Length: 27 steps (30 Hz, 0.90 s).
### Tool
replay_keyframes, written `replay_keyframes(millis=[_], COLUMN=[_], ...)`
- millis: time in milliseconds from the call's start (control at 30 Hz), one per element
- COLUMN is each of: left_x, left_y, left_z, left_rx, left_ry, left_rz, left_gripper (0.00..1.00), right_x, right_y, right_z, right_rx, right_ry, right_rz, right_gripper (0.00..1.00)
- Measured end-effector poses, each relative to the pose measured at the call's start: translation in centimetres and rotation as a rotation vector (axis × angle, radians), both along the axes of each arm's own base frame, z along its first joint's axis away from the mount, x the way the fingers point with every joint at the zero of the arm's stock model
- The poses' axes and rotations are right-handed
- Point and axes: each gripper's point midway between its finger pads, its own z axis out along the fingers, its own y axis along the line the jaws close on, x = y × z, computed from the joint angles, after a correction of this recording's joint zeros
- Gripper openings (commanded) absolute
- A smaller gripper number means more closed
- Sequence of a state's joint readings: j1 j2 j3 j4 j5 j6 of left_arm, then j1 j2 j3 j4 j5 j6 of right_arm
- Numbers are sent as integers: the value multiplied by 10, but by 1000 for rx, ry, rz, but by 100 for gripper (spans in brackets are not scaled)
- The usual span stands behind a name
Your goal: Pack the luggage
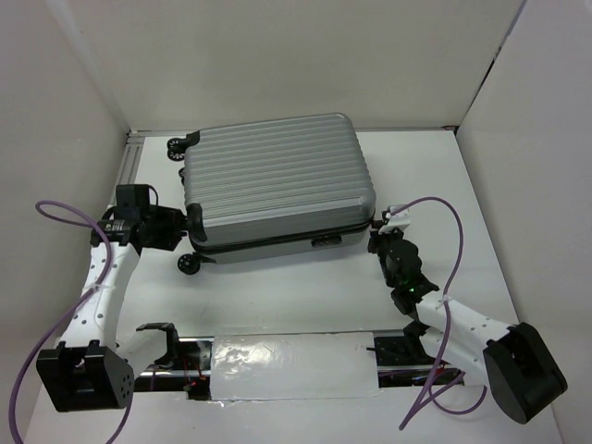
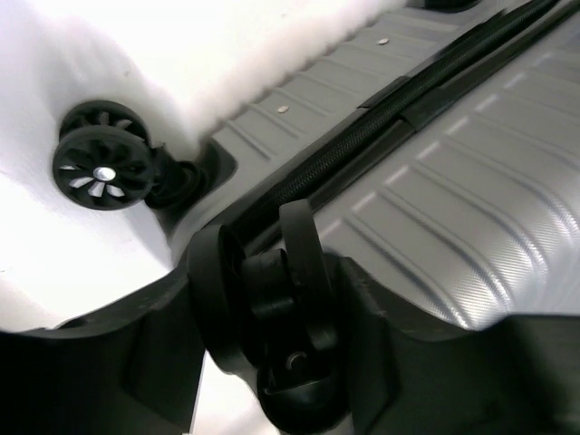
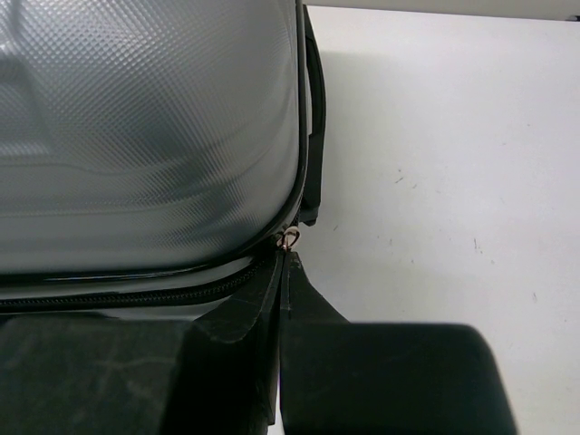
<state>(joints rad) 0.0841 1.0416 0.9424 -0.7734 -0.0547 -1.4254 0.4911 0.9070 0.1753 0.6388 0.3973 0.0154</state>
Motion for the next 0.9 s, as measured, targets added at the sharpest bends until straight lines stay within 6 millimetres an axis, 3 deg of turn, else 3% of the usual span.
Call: replay_keyframes(millis=[33,67,100,400,667,900], left_x=[3,4,5,11,17,35], left_y=[0,0,0,1,-2,-1], left_z=[1,2,3,2,5,6], left_rx=[-8,-9,-9,13,36,69], left_ry=[-10,-16,-20,-38,-78,-73], left_rz=[7,12,13,5,-21,-66], left_gripper=[27,27,0,0,0,0], right_x=[-1,-1,-1,0,27,49], right_y=[0,0,1,-9,-33,-35], right_z=[0,0,0,-3,-5,-2], right_rx=[-2,-2,-2,-8,38,-43], right_ry=[1,1,1,10,61,63], right_rz=[0,0,1,-77,-211,17], right_gripper=[0,0,0,0,0,0])
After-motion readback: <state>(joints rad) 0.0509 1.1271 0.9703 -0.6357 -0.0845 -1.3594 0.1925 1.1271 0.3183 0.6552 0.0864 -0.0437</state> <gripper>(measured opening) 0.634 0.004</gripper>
